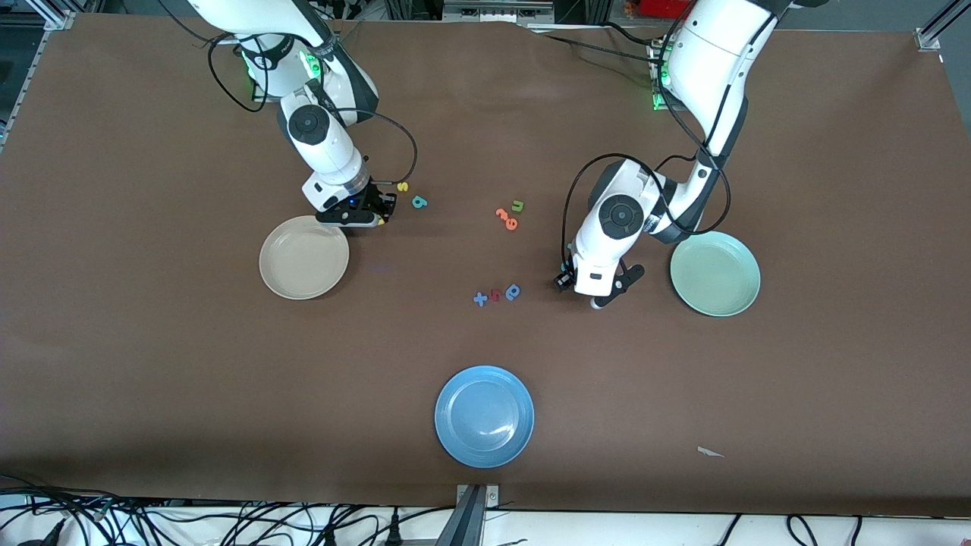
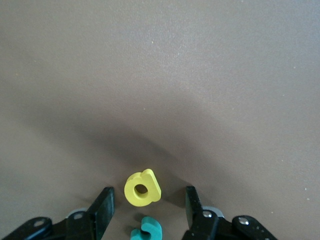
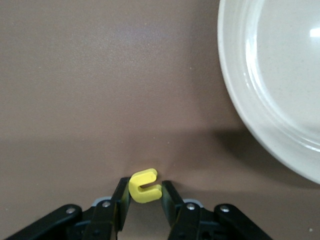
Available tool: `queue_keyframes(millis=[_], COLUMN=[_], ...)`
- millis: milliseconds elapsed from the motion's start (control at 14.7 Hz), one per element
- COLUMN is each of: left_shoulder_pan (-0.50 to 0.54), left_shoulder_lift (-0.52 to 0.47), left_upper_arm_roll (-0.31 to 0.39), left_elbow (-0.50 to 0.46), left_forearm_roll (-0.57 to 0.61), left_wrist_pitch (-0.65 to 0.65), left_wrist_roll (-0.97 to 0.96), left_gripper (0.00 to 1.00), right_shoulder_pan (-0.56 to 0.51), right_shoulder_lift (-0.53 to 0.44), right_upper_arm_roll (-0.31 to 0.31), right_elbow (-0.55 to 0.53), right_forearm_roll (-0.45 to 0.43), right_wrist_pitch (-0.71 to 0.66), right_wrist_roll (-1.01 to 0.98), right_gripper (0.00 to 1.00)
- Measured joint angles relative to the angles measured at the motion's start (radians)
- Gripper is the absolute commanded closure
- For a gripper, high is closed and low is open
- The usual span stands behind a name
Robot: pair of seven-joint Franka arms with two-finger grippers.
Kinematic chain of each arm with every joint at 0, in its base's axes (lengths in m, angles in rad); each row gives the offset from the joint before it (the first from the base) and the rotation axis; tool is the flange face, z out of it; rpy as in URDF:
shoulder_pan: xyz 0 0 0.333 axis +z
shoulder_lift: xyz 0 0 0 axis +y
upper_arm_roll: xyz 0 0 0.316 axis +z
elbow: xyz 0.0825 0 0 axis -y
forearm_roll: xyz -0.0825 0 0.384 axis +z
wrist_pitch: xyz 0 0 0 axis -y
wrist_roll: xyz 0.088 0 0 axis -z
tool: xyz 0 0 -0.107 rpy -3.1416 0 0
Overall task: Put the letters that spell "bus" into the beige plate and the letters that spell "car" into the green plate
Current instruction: 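Grasp the yellow u with the right gripper while the left gripper grasps yellow a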
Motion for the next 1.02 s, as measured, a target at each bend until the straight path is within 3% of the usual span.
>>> queue_keyframes(millis=[272,544,748,1020], left_shoulder_pan=[0.001,0.004,0.007,0.007], left_shoulder_lift=[0.000,-0.001,-0.001,-0.001], left_upper_arm_roll=[0.001,0.005,0.009,0.009], left_elbow=[0.000,0.003,0.005,0.006], left_forearm_roll=[0.000,0.000,0.000,0.000], left_wrist_pitch=[0.000,0.000,0.000,-0.001], left_wrist_roll=[0.005,0.030,0.038,0.038], left_gripper=[0.40,0.47,0.49,0.53], right_shoulder_pan=[0.000,-0.003,-0.012,-0.140], right_shoulder_lift=[-0.040,-0.194,-0.274,-0.273], right_upper_arm_roll=[-0.001,-0.003,-0.014,-0.039], right_elbow=[0.021,0.071,0.111,0.156], right_forearm_roll=[-0.002,-0.004,-0.004,-0.004], right_wrist_pitch=[-0.109,-0.372,-0.492,-0.534], right_wrist_roll=[-0.008,-0.039,-0.095,-0.324], right_gripper=[1.00,1.00,1.00,1.00])
